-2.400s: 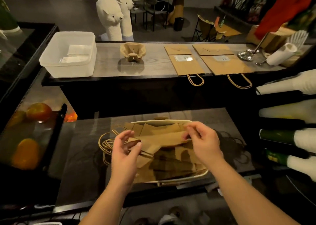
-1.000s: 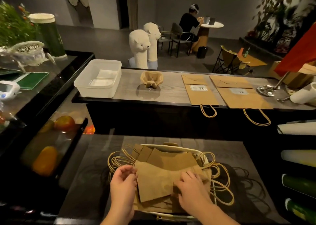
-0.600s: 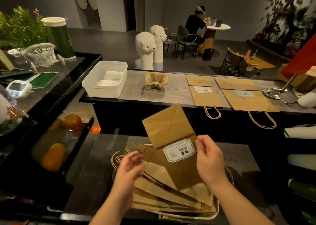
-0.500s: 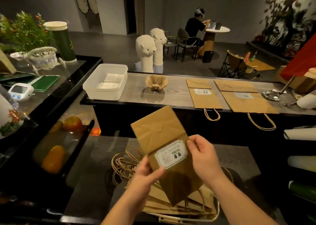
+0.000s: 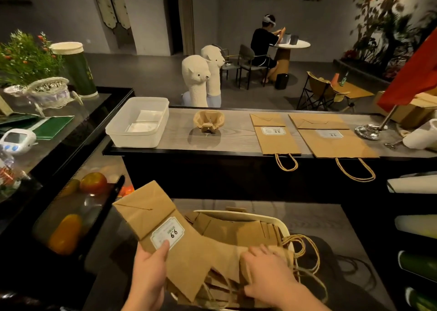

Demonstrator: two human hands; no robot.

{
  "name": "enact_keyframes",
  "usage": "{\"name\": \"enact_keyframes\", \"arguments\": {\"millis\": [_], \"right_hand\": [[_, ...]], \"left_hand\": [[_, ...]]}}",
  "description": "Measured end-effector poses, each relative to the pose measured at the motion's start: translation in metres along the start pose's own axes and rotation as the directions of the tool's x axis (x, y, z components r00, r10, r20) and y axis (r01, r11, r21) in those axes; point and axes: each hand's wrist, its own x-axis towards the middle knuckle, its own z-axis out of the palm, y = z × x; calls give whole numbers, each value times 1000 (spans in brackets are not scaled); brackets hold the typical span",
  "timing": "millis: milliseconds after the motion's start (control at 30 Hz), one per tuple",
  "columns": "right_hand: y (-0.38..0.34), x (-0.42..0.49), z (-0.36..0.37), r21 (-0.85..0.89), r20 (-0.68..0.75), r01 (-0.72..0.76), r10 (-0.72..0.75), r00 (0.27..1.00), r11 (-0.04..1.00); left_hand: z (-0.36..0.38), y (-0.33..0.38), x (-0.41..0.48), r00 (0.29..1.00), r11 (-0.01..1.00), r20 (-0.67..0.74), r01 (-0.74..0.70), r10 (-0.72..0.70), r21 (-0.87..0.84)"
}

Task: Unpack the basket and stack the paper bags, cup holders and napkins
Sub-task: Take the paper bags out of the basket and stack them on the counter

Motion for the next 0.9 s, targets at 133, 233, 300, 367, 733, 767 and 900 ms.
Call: {"name": "enact_keyframes", "arguments": {"millis": [133, 233, 300, 367, 733, 767, 900], "right_hand": [[0, -6, -14, 157, -112, 37, -20, 994, 987], [13, -13, -39, 306, -334, -41, 148, 931, 951], [23, -17, -59, 435, -505, 0, 244, 828, 900], [25, -26, -83, 644, -563, 202, 277, 779, 738], [-48, -22, -66, 740, -451, 264, 166, 877, 619], [-56, -17, -60, 693, -478, 277, 137, 868, 665], [-60, -2, -57, 665, -537, 290, 171, 826, 689]], "left_hand": [[-1, 2, -4, 998, 1000, 51, -25, 26, -14], [-2, 6, -6, 1000, 999, 13, -23, 23, -47], [-1, 6, -3, 1000, 999, 11, -3, 3, -50], [1, 4, -2, 999, 998, 38, 40, -38, -54], [24, 8, -36, 901, 983, 409, 177, -146, -39], [25, 8, -35, 905, 991, 410, 130, -112, -18], [21, 10, -21, 959, 999, 281, 32, -36, 17]]}}
